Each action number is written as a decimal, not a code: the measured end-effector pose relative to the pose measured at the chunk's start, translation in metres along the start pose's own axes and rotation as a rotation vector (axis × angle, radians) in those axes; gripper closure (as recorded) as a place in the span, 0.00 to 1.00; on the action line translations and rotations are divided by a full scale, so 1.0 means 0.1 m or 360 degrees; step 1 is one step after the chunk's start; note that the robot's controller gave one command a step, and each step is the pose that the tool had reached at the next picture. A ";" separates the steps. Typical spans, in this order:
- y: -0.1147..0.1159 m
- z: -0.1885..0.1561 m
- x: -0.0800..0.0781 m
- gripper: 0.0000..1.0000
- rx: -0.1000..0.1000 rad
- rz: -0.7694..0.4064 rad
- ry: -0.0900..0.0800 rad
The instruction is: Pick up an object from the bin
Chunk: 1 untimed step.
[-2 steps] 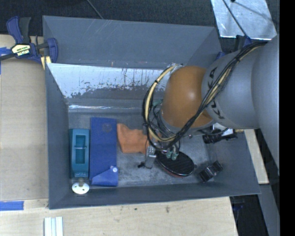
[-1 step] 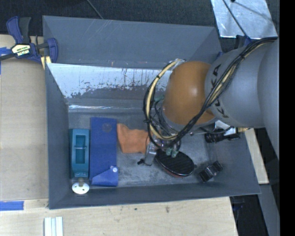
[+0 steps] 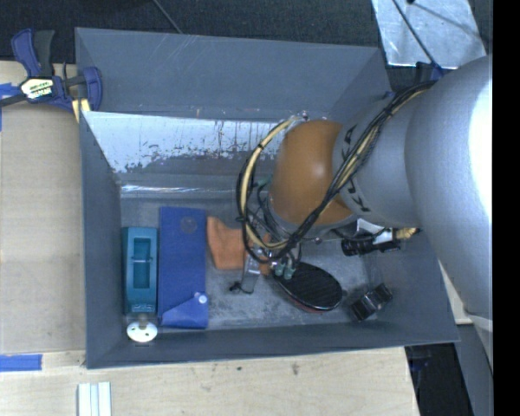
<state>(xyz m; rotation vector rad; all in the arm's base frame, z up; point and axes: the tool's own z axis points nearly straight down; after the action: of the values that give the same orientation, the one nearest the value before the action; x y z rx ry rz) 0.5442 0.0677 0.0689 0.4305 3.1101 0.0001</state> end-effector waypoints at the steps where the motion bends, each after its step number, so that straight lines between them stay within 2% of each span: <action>1: -0.04 -0.02 0.16 1.00 -0.0001 0.0466 -0.0002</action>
Offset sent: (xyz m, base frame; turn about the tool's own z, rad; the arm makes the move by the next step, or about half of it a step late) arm 0.0000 0.0000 0.0000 0.0000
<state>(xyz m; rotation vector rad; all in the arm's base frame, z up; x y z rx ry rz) 0.5276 0.0682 0.0709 0.8790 3.0128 0.0016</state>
